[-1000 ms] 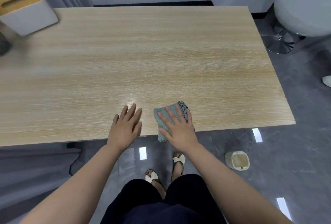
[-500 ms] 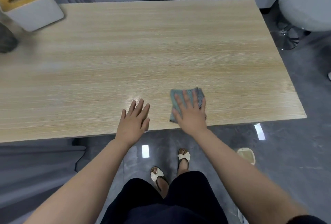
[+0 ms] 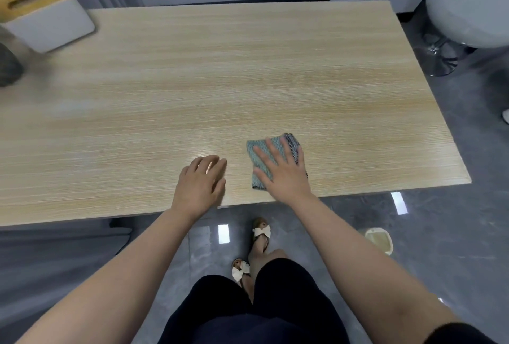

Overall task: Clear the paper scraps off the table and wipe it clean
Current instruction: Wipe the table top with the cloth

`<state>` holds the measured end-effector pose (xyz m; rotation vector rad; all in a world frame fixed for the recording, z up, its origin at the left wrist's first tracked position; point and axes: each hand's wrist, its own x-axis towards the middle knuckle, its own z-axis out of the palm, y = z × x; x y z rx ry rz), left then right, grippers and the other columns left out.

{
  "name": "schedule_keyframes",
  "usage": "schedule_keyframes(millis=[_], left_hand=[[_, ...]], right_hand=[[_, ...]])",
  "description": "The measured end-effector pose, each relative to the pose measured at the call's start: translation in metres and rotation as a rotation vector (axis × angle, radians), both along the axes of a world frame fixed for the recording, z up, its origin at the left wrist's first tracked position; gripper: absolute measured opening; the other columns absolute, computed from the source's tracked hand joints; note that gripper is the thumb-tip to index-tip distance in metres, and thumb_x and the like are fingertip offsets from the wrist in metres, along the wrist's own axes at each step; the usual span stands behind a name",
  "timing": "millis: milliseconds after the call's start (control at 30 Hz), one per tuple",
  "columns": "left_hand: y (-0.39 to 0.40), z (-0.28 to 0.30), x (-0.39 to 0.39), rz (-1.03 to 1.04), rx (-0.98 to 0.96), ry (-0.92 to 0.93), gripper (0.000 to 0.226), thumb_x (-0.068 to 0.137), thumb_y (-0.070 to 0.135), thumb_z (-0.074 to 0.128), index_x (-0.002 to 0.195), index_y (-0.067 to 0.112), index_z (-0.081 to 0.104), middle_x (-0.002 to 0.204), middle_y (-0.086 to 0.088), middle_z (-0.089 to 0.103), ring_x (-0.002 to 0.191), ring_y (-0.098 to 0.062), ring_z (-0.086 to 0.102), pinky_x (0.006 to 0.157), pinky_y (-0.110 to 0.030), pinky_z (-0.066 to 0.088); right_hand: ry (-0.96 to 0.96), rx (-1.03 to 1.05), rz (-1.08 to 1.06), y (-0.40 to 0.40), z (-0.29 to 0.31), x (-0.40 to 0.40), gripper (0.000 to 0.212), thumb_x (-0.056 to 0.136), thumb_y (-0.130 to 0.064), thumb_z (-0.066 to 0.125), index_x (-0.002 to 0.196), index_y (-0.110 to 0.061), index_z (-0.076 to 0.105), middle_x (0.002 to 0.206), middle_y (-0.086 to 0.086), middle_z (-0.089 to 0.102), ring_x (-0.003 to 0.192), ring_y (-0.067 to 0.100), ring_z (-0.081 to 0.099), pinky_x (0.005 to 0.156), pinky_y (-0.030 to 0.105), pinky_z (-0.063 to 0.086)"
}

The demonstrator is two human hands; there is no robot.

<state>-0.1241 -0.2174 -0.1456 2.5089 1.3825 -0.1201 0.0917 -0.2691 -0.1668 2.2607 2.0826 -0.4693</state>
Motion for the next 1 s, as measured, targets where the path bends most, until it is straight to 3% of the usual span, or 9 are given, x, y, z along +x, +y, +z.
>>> schedule_keyframes(millis=[67, 167, 300, 400, 533, 667, 767, 1000], left_hand=[[0.003, -0.001, 0.001, -0.018, 0.019, -0.029, 0.052, 0.088, 0.039, 0.033, 0.129, 0.015, 0.056, 0.129, -0.008, 0.056, 0.121, -0.033, 0.051, 0.092, -0.046, 0.044], [0.004, -0.005, 0.002, 0.076, -0.045, -0.071, 0.05, 0.097, 0.034, 0.039, 0.144, 0.018, 0.038, 0.152, -0.004, 0.03, 0.143, -0.026, 0.02, 0.112, -0.046, 0.02], [0.002, -0.007, -0.004, 0.139, -0.122, -0.079, 0.07, 0.087, 0.055, 0.017, 0.148, 0.023, 0.029, 0.157, 0.001, 0.017, 0.146, -0.019, 0.005, 0.115, -0.047, 0.01], [0.005, -0.007, -0.004, 0.139, -0.124, -0.082, 0.079, 0.079, 0.058, 0.008, 0.148, 0.024, 0.028, 0.157, 0.001, 0.018, 0.146, -0.018, 0.004, 0.115, -0.047, 0.008], [0.005, -0.005, 0.003, 0.139, -0.126, -0.058, 0.08, 0.079, 0.056, 0.004, 0.149, 0.024, 0.024, 0.158, 0.005, 0.013, 0.146, -0.016, 0.002, 0.114, -0.052, 0.007], [0.007, -0.005, 0.009, 0.137, -0.121, -0.017, 0.08, 0.079, 0.054, -0.001, 0.15, 0.022, 0.019, 0.158, 0.007, 0.008, 0.146, -0.014, -0.001, 0.112, -0.055, 0.007], [0.012, -0.004, 0.014, 0.132, -0.114, -0.006, 0.081, 0.079, 0.052, -0.002, 0.15, 0.02, 0.02, 0.158, 0.006, 0.01, 0.146, -0.014, 0.001, 0.111, -0.057, 0.008], [0.013, -0.005, 0.017, 0.148, -0.111, -0.009, 0.078, 0.08, 0.05, -0.001, 0.15, 0.022, 0.02, 0.158, 0.007, 0.013, 0.146, -0.014, 0.002, 0.111, -0.056, 0.008]], right_hand=[[0.0, -0.007, -0.041, 0.016, 0.0, 0.016, 0.056, 0.095, -0.06, 0.008, 0.146, -0.043, -0.008, 0.157, -0.011, -0.014, 0.143, 0.017, -0.022, 0.112, 0.048, -0.018], [0.007, -0.035, -0.115, 0.036, 0.001, 0.039, 0.057, 0.095, -0.06, 0.007, 0.147, -0.042, -0.007, 0.157, -0.011, -0.014, 0.143, 0.018, -0.022, 0.112, 0.049, -0.017], [0.028, -0.027, -0.166, 0.033, 0.004, 0.026, 0.057, 0.097, -0.055, 0.01, 0.149, -0.037, -0.005, 0.157, -0.007, -0.015, 0.142, 0.023, -0.023, 0.111, 0.052, -0.019], [0.03, 0.048, -0.001, 0.01, 0.001, -0.006, 0.057, 0.097, -0.054, 0.012, 0.149, -0.034, 0.001, 0.158, -0.003, -0.005, 0.142, 0.025, -0.019, 0.111, 0.055, -0.016], [0.0, 0.075, 0.23, -0.014, -0.008, -0.028, 0.056, 0.097, -0.056, 0.014, 0.147, -0.033, 0.023, 0.155, -0.002, 0.022, 0.144, 0.03, 0.012, 0.111, 0.056, 0.002], [0.043, 0.075, 0.25, 0.0, -0.005, -0.01, 0.056, 0.095, -0.061, 0.016, 0.146, -0.041, 0.01, 0.157, -0.009, 0.01, 0.145, 0.02, -0.004, 0.113, 0.05, -0.01], [0.031, -0.002, 0.108, 0.025, 0.002, 0.014, 0.059, 0.092, -0.063, 0.011, 0.145, -0.044, -0.007, 0.158, -0.012, -0.008, 0.139, 0.01, -0.024, 0.111, 0.045, -0.021], [0.05, -0.074, -0.181, 0.079, 0.005, 0.067, 0.059, 0.095, -0.061, 0.011, 0.147, -0.041, -0.008, 0.157, -0.011, -0.016, 0.143, 0.018, -0.023, 0.112, 0.049, -0.018]])
